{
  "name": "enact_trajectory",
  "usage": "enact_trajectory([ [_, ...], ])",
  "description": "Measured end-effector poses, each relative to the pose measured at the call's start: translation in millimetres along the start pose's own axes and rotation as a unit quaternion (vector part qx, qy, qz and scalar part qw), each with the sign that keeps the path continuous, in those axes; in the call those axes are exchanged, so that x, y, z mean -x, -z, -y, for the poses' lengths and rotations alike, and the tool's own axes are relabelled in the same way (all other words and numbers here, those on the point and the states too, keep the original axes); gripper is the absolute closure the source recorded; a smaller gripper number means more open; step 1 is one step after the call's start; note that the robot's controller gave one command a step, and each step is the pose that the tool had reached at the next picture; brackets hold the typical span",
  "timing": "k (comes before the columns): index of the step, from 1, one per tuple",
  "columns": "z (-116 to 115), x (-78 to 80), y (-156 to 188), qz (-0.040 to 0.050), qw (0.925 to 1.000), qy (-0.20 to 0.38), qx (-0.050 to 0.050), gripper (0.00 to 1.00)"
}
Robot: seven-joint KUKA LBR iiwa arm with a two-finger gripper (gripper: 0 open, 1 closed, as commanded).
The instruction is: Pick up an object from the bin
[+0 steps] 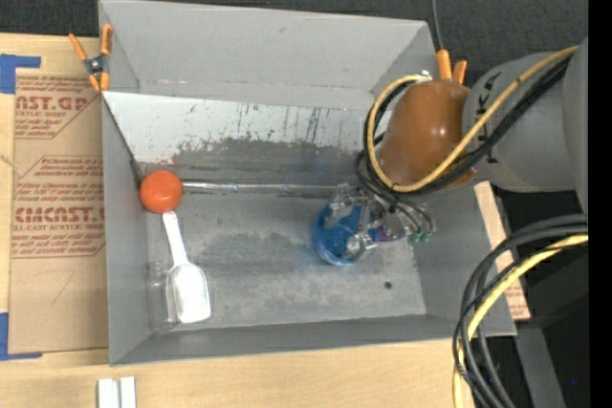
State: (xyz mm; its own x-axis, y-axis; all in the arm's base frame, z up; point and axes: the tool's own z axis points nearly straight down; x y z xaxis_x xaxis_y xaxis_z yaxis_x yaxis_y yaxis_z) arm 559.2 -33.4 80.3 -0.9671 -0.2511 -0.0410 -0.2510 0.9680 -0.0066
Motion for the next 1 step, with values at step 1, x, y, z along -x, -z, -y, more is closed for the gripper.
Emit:
enact_trajectory([
  [1, -2.6, -2.1, -4.3, -0.0028, 1.0000, 0.000, 0.003, 1.00],
])
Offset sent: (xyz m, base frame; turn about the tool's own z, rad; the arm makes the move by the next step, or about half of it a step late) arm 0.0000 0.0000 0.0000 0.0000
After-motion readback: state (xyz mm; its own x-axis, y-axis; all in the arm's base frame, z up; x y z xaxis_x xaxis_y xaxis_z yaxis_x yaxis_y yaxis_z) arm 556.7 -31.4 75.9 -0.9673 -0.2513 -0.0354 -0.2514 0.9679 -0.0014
